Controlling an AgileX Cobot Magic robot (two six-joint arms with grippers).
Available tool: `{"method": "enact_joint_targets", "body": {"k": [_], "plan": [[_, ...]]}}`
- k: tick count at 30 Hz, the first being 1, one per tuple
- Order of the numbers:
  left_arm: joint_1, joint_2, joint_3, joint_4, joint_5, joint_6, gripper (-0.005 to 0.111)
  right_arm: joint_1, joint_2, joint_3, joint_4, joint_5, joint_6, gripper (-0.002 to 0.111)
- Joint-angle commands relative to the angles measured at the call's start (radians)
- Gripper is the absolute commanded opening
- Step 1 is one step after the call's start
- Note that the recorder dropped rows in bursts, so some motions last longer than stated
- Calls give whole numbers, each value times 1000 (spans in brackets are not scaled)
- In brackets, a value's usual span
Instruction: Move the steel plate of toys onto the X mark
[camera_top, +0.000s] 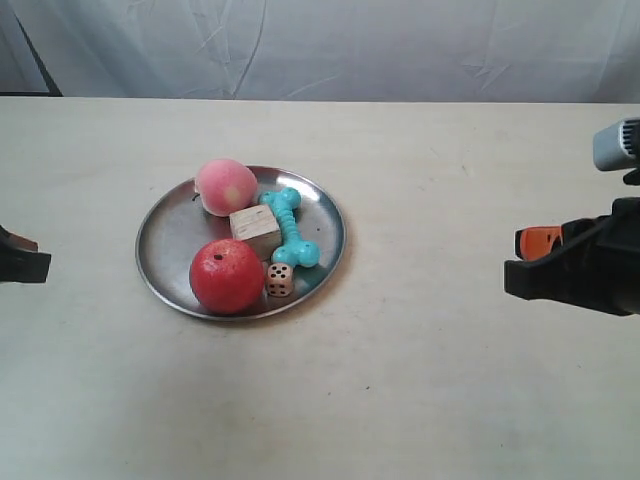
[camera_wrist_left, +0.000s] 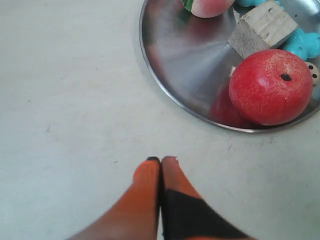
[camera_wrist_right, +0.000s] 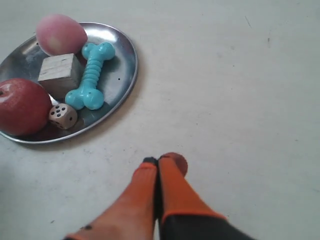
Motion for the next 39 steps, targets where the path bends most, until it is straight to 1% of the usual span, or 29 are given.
{"method": "enact_joint_targets", "body": {"k": [1, 9, 13, 16, 19, 20, 21, 22, 24, 25, 27, 29, 31, 33, 34, 35, 39], "plan": [[-6, -10, 3, 1, -18, 3, 0, 4, -7, 3, -7, -3, 0, 0], [-6, -10, 3, 1, -18, 3, 0, 4, -7, 3, -3, -5, 0, 0], [-6, -10, 4, 1, -25, 3, 0, -8, -134, 3, -7, 3, 0, 0], [-6, -10, 4, 1, -31, 3, 0, -66, -290, 4, -20, 9, 0, 0], [-6, -10, 4, 1, -33, 3, 0, -148, -436, 4, -40, 47, 0, 0], [-6, -10, 4, 1, -33, 3, 0, -203, -526, 4, -55, 101, 0, 0], [-6, -10, 4, 1, -33, 3, 0, -228, -558, 4, -64, 140, 0, 0], [-6, -10, 4, 1, -33, 3, 0, -265, -626, 4, -71, 228, 0, 0], [-6, -10, 4, 1, -33, 3, 0, -286, -696, 19, -79, 300, 0, 0], [-6, -10, 4, 1, -33, 3, 0, -286, -711, 33, -80, 300, 0, 0], [-6, -10, 4, 3, -37, 3, 0, -286, -750, 115, -85, 209, 0, 0], [-6, -10, 4, 6, -37, 3, 0, -286, -782, 260, -84, 74, 0, 0], [-6, -10, 4, 6, -37, 3, 0, -286, -806, 360, -84, 25, 0, 0], [-6, -10, 4, 6, -37, 3, 0, -286, -832, 427, -77, 16, 0, 0], [-6, -10, 4, 6, -37, 3, 0, -286, -840, 427, -74, 19, 0, 0], [-6, -10, 4, 6, -37, 3, 0, -286, -845, 427, -74, 69, 0, 0], [-6, -10, 4, 6, -37, 3, 0, -286, -845, 427, 16, 70, 0, 0]]}}
